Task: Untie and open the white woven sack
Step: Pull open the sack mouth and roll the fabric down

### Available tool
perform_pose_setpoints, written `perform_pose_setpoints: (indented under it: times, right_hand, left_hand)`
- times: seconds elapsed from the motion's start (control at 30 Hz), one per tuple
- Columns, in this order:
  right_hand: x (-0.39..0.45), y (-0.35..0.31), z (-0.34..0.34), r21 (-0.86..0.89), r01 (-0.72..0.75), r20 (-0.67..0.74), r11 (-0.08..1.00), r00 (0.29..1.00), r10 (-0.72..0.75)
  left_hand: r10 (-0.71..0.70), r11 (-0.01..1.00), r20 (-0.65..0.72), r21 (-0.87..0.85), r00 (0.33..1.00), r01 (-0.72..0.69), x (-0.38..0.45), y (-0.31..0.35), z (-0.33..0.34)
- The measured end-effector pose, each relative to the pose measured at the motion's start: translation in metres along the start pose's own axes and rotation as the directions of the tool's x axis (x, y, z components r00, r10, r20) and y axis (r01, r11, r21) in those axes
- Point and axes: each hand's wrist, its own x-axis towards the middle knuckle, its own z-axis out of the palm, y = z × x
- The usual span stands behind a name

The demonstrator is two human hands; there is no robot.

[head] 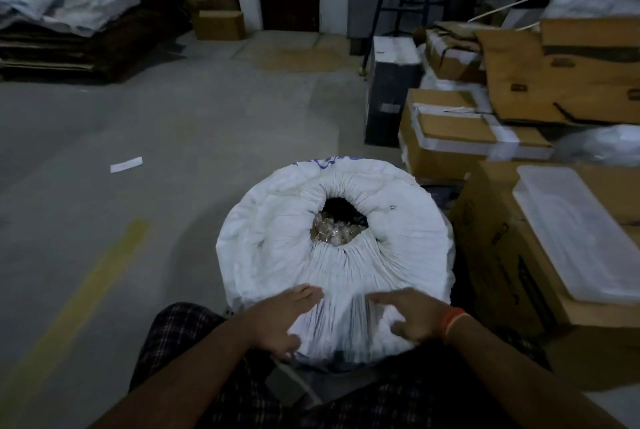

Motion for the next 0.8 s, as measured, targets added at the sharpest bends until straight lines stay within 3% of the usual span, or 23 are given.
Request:
perform_pose_setpoints:
  times: [0.07,0.1,0.2,0.3,0.4,0.43,0.5,0.63,0.67,0.73,0.8]
  right_hand:
    - [0.008,-0.001,-0.024,0.167,0.05,-0.324,0.985,0.946,0.007]
    - [0.014,0.0,-0.035,0.259,0.068,-0.437,0.963,0.898,0.054]
    - [0.041,0.01,-0.069,0.404,0.056,-0.57,0.913,0.796,0.203]
    - [0.075,0.032,-0.102,0.462,0.022,-0.602,0.886,0.741,0.295]
    - [0.109,0.062,-0.135,0.496,0.01,-0.633,0.868,0.688,0.354]
    - [0.12,0.071,-0.145,0.492,0.001,-0.632,0.871,0.689,0.356]
    - [0.141,0.086,-0.163,0.471,-0.02,-0.601,0.882,0.725,0.338]
    - [0.179,0.111,-0.181,0.332,-0.108,-0.493,0.937,0.827,0.27]
    - [0.186,0.116,-0.183,0.269,-0.149,-0.45,0.952,0.854,0.261]
    - [0.197,0.126,-0.184,0.215,-0.234,-0.294,0.948,0.91,0.291]
    - [0.205,0.133,-0.187,0.21,-0.248,-0.15,0.946,0.948,0.282]
  left_hand:
    - [-0.01,0.989,-0.243,-0.146,0.97,-0.026,0.005,0.008,-0.017]
    - [-0.053,0.979,-0.393,-0.2,0.918,-0.029,0.01,0.011,-0.025]
    - [-0.261,0.931,-0.728,-0.363,0.634,-0.034,0.035,0.01,-0.051]
    - [-0.527,0.813,-0.761,-0.581,0.379,-0.038,0.063,-0.005,-0.079]
    - [-0.593,0.795,-0.779,-0.607,0.204,-0.005,0.082,-0.032,-0.102]
    - [-0.582,0.809,-0.79,-0.586,0.191,0.043,0.088,-0.042,-0.108]
    - [-0.599,0.801,-0.766,-0.576,0.235,0.163,0.103,-0.061,-0.12]
    - [-0.853,0.522,-0.438,-0.708,0.284,0.476,0.127,-0.094,-0.133]
    - [-0.877,0.475,-0.349,-0.726,0.329,0.497,0.13,-0.102,-0.134]
    - [-0.847,0.442,-0.233,-0.807,0.478,0.391,0.135,-0.115,-0.135]
    - [-0.754,0.497,-0.225,-0.81,0.617,0.312,0.135,-0.127,-0.132]
